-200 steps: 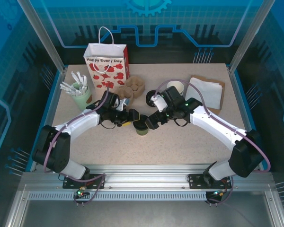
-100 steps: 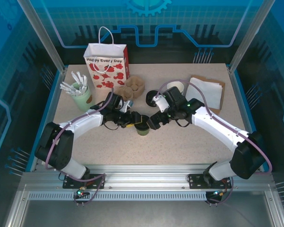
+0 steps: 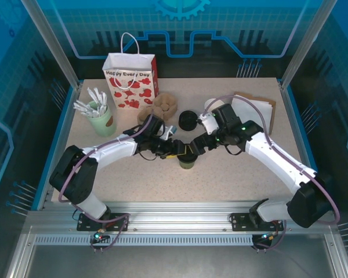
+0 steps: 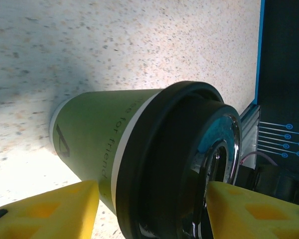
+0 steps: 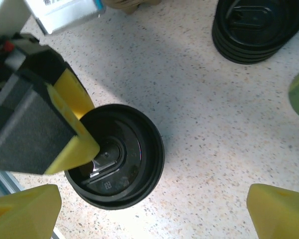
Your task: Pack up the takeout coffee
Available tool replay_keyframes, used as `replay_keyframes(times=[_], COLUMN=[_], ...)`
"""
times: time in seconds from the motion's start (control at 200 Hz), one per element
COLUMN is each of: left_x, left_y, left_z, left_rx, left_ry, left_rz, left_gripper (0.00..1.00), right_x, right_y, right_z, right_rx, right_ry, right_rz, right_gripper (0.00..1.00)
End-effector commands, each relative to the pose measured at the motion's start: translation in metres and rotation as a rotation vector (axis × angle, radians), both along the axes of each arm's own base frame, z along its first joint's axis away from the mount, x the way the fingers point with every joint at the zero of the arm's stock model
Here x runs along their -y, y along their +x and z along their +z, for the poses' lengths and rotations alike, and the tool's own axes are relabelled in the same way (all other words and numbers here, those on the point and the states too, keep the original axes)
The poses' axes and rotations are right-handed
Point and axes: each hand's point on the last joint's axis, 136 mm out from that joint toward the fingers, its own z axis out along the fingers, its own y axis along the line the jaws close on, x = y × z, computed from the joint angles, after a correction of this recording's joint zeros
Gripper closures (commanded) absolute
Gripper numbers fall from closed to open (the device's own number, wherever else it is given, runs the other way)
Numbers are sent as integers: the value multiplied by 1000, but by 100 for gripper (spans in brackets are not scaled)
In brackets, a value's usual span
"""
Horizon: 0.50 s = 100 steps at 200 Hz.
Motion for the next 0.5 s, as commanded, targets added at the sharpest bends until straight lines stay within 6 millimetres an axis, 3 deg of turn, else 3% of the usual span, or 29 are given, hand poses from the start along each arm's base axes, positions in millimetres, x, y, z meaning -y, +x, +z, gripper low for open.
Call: replay_keyframes(times=[0.0,0.18,0.265,0.39,0.495], left_x=[24,53,56,37,-3], left_y=[5,7,9,20,39], left_z=[8,12,20,48,70], left_rx=[22,30,49,156,300], left_ry=[-23,-43,-43,-5,88], left_rz=[-7,-43,-53,-42,8], left_gripper=[39,38,35,31,27], right_x=[16,33,42,51,46], right_y=[-4,-1,1,3,2], right_z=[6,12,15,29,48], right_rx=[-16,-12,2,64,134], right_ry=[14,34,36,49,97], right_rz=[-49,-121,-163,-203,-183], right_gripper=[3,4,3,4,4])
